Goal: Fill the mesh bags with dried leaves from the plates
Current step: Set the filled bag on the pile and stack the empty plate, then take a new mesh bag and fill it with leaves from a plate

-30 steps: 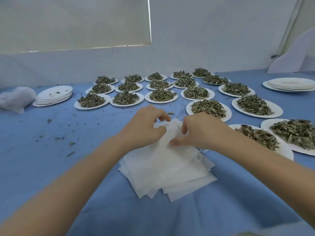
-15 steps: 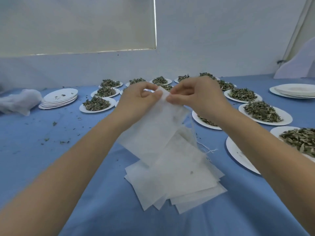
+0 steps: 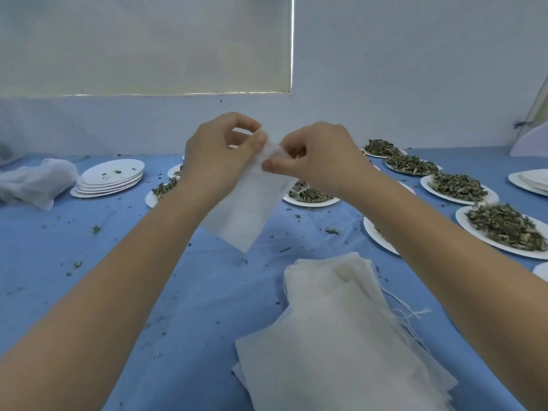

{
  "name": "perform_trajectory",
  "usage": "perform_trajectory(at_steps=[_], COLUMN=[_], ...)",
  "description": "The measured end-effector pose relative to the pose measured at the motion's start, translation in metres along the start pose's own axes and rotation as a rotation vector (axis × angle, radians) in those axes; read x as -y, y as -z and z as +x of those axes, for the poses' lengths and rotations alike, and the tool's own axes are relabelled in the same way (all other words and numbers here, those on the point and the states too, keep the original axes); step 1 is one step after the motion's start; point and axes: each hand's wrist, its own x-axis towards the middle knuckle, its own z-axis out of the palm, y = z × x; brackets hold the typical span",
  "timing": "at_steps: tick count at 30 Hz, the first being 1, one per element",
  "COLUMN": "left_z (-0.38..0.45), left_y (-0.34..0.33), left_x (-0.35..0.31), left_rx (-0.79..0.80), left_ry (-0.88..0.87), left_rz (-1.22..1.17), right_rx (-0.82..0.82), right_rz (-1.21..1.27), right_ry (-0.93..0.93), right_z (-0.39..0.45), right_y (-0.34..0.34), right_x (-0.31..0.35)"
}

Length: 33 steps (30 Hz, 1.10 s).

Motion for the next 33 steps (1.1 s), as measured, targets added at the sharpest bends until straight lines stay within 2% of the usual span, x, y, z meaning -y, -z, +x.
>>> perform_trajectory(at_steps=[6,9,13,17,22,28,31,33], left_z=[0.007,0.013,0.017,0.019,0.021,0.019,0.018,0.018], left_y=[0.003,0.004,0.004,0.0,-0.004,-0.002,0.001,0.005], left_x=[0.02,0.028,0.039,0.045,0.052,0.065,0.067,0.07], left_rx=[0.008,-0.007,0.035,-0.016,-0.035,0.018,0.076,0.095], left_ry=[-0.06,-0.067,-0.06,-0.075,-0.093,-0.078,-0.096,-0.169], left_rz=[0.012,-0.006,0.013,0.058,0.022,-0.105,-0.041,0.152], right_rx=[0.025,0.078,0.045,0.055,0.198,0.384,0.467,0.47], right_rz=[0.163,0.148,0.157,0.274,0.25,0.398,0.572,0.716], right_ry=[-0.032,0.0,0.003,-0.055,-0.079,-0.054,-0.09,-0.213], right_z=[0.015,0.02,0.026,0.032,0.037,0.038,0.038,0.041], right_y=[-0.025,-0.038,-0.051,-0.058,-0.06,-0.064,-0.069,-0.072], right_x=[0.0,-0.005,-0.005,-0.009,-0.012,-0.015,-0.018,-0.022])
